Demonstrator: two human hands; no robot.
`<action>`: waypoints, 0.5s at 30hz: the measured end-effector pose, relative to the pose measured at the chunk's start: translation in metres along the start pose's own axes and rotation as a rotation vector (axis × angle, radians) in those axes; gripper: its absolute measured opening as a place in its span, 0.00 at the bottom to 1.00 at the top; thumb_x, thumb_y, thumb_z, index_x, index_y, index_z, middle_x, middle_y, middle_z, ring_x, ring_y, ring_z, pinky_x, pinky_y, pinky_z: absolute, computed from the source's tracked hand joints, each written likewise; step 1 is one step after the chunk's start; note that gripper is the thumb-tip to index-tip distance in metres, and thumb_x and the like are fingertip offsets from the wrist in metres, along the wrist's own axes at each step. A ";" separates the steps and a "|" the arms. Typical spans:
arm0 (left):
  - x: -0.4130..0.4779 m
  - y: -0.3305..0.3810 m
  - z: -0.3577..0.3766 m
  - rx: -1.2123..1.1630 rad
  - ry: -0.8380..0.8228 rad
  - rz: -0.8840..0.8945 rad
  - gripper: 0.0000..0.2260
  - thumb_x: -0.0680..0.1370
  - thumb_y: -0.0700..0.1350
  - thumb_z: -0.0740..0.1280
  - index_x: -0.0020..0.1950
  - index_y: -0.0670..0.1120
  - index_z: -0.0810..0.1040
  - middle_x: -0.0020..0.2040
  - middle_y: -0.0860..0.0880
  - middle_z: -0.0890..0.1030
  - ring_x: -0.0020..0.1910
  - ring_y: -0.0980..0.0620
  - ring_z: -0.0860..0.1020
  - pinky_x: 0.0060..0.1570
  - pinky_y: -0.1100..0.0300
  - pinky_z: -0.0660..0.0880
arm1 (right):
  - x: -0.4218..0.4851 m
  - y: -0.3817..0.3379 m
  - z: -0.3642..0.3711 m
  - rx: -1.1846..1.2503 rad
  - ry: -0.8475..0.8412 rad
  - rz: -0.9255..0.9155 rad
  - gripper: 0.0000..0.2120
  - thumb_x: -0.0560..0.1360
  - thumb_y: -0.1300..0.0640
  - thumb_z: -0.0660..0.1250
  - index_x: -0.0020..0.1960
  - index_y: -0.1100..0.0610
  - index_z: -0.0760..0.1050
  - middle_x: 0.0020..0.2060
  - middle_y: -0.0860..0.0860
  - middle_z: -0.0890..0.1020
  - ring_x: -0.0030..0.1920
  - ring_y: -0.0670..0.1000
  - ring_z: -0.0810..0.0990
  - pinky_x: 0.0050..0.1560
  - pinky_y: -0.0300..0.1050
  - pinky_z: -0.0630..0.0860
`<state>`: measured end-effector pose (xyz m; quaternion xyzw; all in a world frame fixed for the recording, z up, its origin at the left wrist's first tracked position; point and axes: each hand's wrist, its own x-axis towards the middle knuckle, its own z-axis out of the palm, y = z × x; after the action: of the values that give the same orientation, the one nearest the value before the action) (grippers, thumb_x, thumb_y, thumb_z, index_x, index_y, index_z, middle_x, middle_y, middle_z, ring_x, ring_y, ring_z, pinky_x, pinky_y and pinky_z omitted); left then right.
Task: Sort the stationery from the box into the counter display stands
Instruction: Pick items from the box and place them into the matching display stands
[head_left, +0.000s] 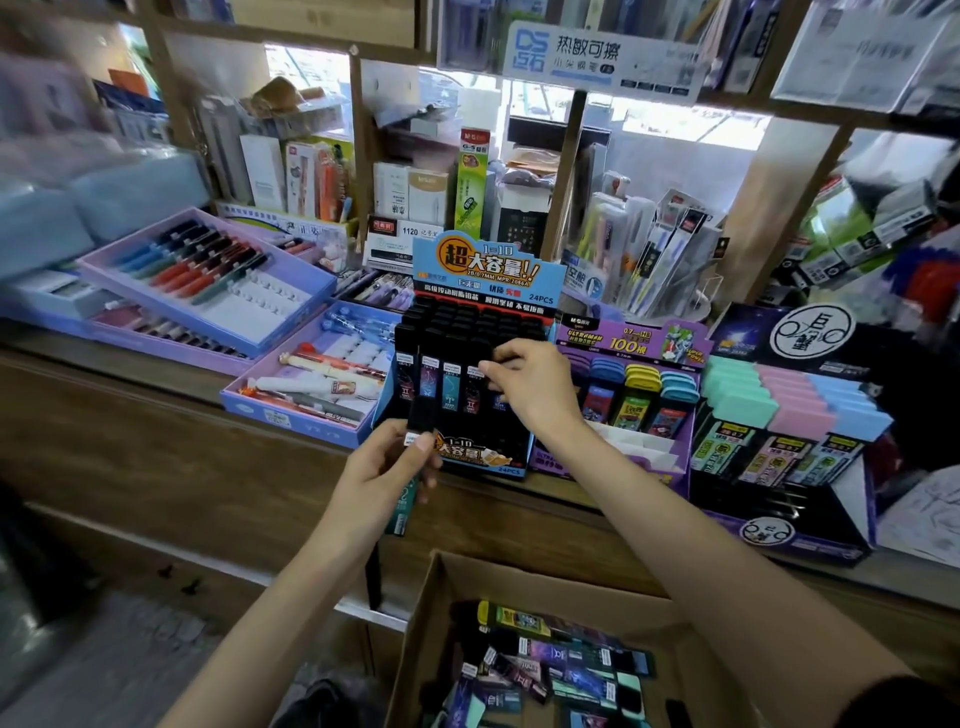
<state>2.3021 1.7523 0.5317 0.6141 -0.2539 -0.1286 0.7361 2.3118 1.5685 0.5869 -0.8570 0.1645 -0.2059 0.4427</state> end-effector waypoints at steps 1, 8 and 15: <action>0.001 0.001 0.002 -0.003 -0.002 -0.001 0.05 0.78 0.44 0.62 0.46 0.46 0.76 0.34 0.53 0.78 0.34 0.56 0.76 0.33 0.65 0.74 | 0.000 -0.003 -0.002 -0.079 -0.015 -0.011 0.09 0.76 0.56 0.68 0.47 0.62 0.79 0.41 0.57 0.84 0.41 0.53 0.83 0.48 0.48 0.80; 0.014 0.005 0.015 -0.080 0.051 0.006 0.13 0.73 0.45 0.66 0.55 0.42 0.72 0.36 0.50 0.82 0.32 0.56 0.78 0.31 0.64 0.75 | -0.035 -0.019 -0.021 0.082 -0.258 -0.097 0.12 0.77 0.49 0.64 0.45 0.56 0.81 0.39 0.50 0.84 0.42 0.48 0.83 0.45 0.47 0.81; 0.030 0.010 0.029 0.100 -0.004 0.084 0.12 0.70 0.50 0.68 0.50 0.49 0.72 0.40 0.52 0.81 0.41 0.57 0.81 0.40 0.68 0.75 | -0.050 -0.012 -0.036 0.386 -0.209 0.003 0.01 0.72 0.61 0.71 0.43 0.56 0.80 0.35 0.49 0.83 0.37 0.43 0.82 0.38 0.36 0.78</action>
<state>2.3103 1.7152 0.5510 0.6389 -0.2870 -0.0861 0.7086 2.2521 1.5735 0.6050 -0.7728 0.0763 -0.1430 0.6136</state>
